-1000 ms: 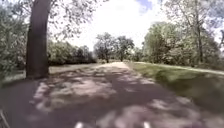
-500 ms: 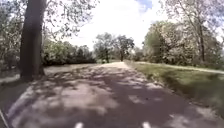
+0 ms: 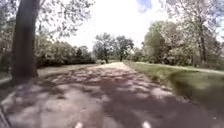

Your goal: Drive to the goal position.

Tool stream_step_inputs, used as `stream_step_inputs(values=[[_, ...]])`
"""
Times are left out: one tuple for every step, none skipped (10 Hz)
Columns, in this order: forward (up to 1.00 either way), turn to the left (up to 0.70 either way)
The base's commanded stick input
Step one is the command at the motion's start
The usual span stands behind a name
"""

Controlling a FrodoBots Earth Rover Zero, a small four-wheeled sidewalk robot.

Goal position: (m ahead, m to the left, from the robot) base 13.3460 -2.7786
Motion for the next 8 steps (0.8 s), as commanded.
stream_step_inputs(values=[[1.0, 0.0], [1.0, 0.0], [1.0, 0.0], [1.0, 0.0], [1.0, 0.0], [1.0, 0.0], [1.0, 0.0], [1.0, 0.0]])
